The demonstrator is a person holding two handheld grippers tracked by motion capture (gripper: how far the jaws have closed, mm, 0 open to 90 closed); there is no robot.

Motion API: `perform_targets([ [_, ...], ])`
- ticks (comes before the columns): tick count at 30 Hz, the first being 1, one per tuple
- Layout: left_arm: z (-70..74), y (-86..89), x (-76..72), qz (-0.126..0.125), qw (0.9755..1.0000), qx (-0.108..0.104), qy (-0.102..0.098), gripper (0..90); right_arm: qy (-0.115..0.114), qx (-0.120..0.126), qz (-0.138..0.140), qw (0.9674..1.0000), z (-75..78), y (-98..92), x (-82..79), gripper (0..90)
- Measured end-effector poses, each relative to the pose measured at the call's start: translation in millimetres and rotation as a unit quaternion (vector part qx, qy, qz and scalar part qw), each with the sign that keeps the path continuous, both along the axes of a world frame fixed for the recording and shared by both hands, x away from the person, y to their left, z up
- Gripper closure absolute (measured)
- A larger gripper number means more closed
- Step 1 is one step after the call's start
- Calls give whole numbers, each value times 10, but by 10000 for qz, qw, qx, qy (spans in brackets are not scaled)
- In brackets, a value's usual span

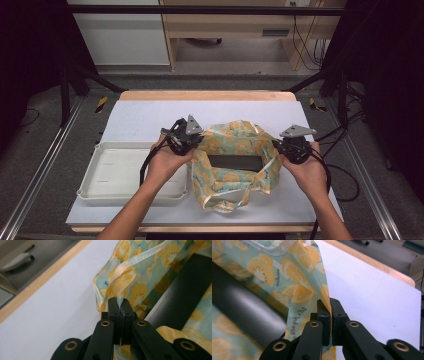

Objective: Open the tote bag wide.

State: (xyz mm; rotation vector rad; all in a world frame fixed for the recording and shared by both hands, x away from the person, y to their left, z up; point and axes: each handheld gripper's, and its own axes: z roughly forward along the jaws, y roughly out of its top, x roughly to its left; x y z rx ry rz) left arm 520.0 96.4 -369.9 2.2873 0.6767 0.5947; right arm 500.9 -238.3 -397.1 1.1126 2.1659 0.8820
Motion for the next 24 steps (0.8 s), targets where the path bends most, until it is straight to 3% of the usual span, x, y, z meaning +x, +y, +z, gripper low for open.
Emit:
perform_targets([
  [5,-233,-71,197,91,9993,178,315,898,302,-110,25,9995,-179,1,180,900],
  [7,-339,-113,262,82,9985,304,459,898,579,-68,24,9983,-331,-26,268,900],
  [8,-339,-113,262,82,9985,304,459,898,579,-68,24,9983,-331,-26,268,900],
  [11,-436,-164,300,77,9968,583,536,898,828,-6,52,9966,-477,-55,288,900],
  [14,-494,-174,314,81,9960,641,618,898,1007,27,123,9948,-561,-61,258,900],
  [20,-603,-207,304,-6,9935,908,687,898,1157,40,134,9932,-650,-73,238,900],
  [21,-636,-223,313,-23,9921,1014,738,897,1188,27,144,9928,-675,-70,249,900],
  [24,-664,-228,320,-36,9914,1055,778,886,1197,29,122,9927,-680,-63,250,900],
])
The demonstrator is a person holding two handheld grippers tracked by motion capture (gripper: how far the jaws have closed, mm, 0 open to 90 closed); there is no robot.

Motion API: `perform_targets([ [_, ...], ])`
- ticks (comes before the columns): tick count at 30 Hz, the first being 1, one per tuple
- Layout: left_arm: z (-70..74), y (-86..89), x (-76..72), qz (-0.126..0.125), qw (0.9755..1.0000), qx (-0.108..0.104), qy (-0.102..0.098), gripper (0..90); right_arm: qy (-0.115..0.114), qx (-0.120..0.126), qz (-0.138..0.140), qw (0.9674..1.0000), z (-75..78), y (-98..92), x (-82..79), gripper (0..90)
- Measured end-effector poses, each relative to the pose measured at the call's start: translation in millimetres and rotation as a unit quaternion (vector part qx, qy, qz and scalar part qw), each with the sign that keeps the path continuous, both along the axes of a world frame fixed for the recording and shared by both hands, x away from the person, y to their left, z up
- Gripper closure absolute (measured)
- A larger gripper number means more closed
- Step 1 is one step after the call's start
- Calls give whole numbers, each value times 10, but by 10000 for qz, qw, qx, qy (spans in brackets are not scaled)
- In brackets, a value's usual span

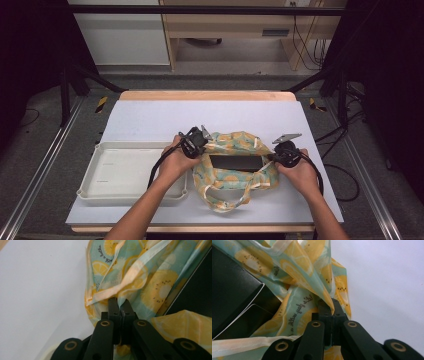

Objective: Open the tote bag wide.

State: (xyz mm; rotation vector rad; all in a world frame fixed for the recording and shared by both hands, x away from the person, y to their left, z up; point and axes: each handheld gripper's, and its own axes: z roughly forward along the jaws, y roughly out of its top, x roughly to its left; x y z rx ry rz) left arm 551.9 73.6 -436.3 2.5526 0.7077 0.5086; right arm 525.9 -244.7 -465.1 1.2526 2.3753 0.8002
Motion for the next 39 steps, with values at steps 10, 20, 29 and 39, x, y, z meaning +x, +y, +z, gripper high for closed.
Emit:
perform_targets([
  [10,320,232,-249,163,9939,-894,-619,585,-824,316,-85,9961,355,-93,-286,496],
  [20,706,176,-682,-305,9845,-1511,-836,593,-1347,615,300,9885,743,58,-634,484],
  [29,359,96,-974,-384,9924,-991,-613,831,-1136,274,688,9908,477,269,-811,603],
  [39,83,179,-1051,-183,9954,-887,-304,888,-949,227,564,9936,279,79,-866,695],
])
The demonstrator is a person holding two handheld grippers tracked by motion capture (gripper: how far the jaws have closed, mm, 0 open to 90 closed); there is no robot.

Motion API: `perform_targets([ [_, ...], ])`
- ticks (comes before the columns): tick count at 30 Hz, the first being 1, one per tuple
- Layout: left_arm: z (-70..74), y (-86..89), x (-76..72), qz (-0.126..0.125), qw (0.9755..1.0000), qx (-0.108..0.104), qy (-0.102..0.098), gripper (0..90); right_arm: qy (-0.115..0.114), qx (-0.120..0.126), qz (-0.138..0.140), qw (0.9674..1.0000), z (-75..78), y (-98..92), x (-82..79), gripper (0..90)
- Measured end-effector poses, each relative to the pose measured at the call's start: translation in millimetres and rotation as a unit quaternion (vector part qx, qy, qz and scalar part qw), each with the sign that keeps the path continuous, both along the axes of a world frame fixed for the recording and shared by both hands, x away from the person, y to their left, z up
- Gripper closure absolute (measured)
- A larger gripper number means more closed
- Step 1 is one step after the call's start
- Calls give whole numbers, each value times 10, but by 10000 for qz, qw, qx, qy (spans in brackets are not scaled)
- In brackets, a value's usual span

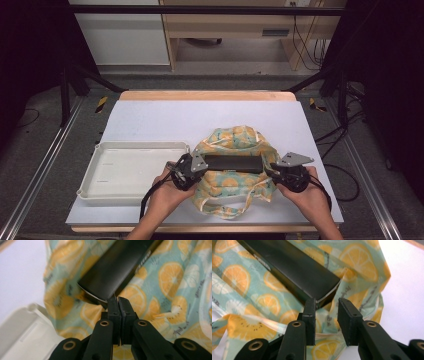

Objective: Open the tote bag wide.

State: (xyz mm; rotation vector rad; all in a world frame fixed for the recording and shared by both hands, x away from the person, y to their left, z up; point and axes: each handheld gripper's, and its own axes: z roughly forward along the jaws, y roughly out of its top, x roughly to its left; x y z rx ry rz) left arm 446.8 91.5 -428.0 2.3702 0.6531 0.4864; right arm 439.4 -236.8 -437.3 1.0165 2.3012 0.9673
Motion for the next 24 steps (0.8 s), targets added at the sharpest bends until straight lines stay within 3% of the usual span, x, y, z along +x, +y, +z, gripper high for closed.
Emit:
perform_targets([
  [4,-111,-29,6,33,9999,92,88,889,261,-95,12,9996,-178,-37,6,755],
  [6,-178,-83,8,29,9995,284,139,896,345,-109,-18,9993,-239,-55,22,806],
  [7,-178,-83,8,29,9995,284,139,899,345,-109,-18,9993,-239,-55,22,806],
  [9,-234,-114,26,45,9985,487,230,900,510,-162,-29,9986,-311,-104,52,888],
  [12,-275,-122,34,69,9975,646,279,900,656,-193,-67,9976,-335,-150,67,900],
  [17,-319,-96,41,89,9958,825,399,900,702,-258,-209,9970,-336,-230,68,900],
  [21,-324,-81,36,74,9961,797,378,900,703,-261,-232,9969,-335,-248,65,900],
  [23,-318,-78,25,65,9965,732,387,900,613,-208,-162,9978,-301,-235,52,900],
  [24,-319,-76,23,75,9965,730,392,900,462,-85,-40,9989,-233,-210,32,892],
])
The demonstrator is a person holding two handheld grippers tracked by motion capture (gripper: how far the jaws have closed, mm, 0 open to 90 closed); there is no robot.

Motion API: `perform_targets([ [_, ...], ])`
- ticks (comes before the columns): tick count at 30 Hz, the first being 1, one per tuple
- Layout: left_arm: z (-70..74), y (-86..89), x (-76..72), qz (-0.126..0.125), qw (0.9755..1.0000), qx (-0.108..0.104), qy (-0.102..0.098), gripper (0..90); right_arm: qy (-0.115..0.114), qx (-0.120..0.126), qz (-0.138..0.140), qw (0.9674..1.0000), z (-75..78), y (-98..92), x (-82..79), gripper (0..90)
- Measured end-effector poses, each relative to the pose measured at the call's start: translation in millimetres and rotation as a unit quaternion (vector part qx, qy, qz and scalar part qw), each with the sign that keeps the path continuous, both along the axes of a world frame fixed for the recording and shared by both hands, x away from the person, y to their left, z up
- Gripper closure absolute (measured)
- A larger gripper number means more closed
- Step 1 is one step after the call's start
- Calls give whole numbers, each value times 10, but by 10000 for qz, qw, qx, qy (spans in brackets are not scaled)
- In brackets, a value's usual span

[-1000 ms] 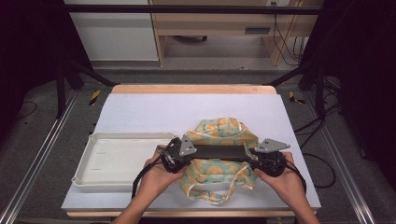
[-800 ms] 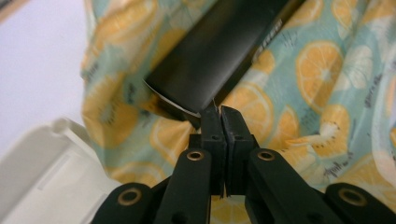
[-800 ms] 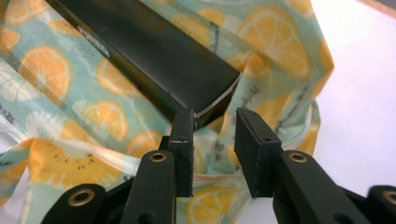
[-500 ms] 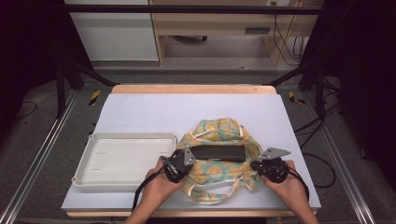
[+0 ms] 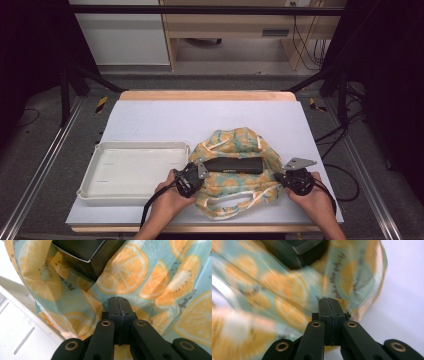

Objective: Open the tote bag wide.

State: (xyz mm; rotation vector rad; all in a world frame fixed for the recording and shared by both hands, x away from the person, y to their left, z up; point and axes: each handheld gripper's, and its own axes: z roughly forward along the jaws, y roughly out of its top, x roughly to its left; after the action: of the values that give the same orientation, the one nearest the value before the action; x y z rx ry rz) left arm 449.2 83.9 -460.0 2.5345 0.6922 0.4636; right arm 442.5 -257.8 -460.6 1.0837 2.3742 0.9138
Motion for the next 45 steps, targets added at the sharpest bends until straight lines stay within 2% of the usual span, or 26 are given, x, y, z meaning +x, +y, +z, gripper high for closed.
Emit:
perform_targets([
  [1,0,0,0,0,10000,0,0,900,0,0,0,10000,0,0,0,892],
  [3,-8,3,5,-4,10000,-8,10,900,-138,96,122,9998,116,49,-17,875],
  [4,-12,5,5,-11,10000,-28,32,900,-259,85,193,9994,244,100,-19,871],
  [5,-12,5,5,-11,10000,-28,32,900,-259,85,193,9994,244,100,-19,871],
  [7,-14,8,3,-32,10000,-46,44,900,-380,154,255,9988,369,142,-5,880],
  [9,-13,14,5,-38,10000,-58,59,900,-574,236,324,9975,516,198,51,900],
  [10,-14,17,5,-38,9999,-70,65,900,-684,221,356,9968,598,254,137,900],
  [11,-14,17,8,-23,9999,-72,70,900,-684,221,356,9968,598,254,137,900],
  [12,-11,6,15,-11,9999,-67,85,900,-651,220,459,9966,611,314,265,900],
  [13,-11,6,15,-11,9999,-67,85,900,-651,220,459,9966,611,314,265,900],
  [14,-9,-5,22,-36,9999,-33,91,900,-556,202,476,9971,584,359,396,900],
  [15,-9,-5,22,-36,9999,-33,91,900,-556,202,476,9971,584,359,396,900],
  [16,-7,-9,27,-30,9999,-19,100,900,-487,172,495,9974,549,380,494,900],
  [17,-4,-14,32,-19,9999,-4,107,900,-382,79,438,9983,478,382,634,900],
  [18,-1,-33,39,-28,9999,48,96,900,-280,124,383,9988,415,370,727,900],
  [19,-1,-33,39,-28,9999,48,96,900,-280,124,383,9988,415,370,727,900],
  [20,1,-35,31,-55,9999,89,88,900,-163,114,294,9994,318,323,852,900],
  [22,2,-24,31,-67,9999,78,110,900,-1,157,194,9997,225,288,938,900],
  [23,2,-24,31,-67,9999,78,110,900,-1,157,194,9997,225,288,938,900],
  [24,2,-23,30,-58,9999,75,109,900,137,157,121,9997,150,255,993,900],
  [25,5,-21,29,-63,9999,88,115,900,137,157,121,9997,150,255,993,900],
  [26,3,-22,30,-71,9999,83,117,900,270,150,11,9995,70,231,1043,900],
  [36,-4,-4,16,-74,9999,46,91,900,515,150,-454,9975,-84,152,1140,900],
  [38,2,1,8,-97,9999,92,95,900,519,330,-568,9965,-107,109,1142,900],
  [43,-1,20,-3,-93,9999,44,78,900,425,298,-624,9967,-109,121,1119,900],
  [45,7,32,-6,-115,9999,-18,83,900,289,474,-551,9969,-54,113,1054,900],
])
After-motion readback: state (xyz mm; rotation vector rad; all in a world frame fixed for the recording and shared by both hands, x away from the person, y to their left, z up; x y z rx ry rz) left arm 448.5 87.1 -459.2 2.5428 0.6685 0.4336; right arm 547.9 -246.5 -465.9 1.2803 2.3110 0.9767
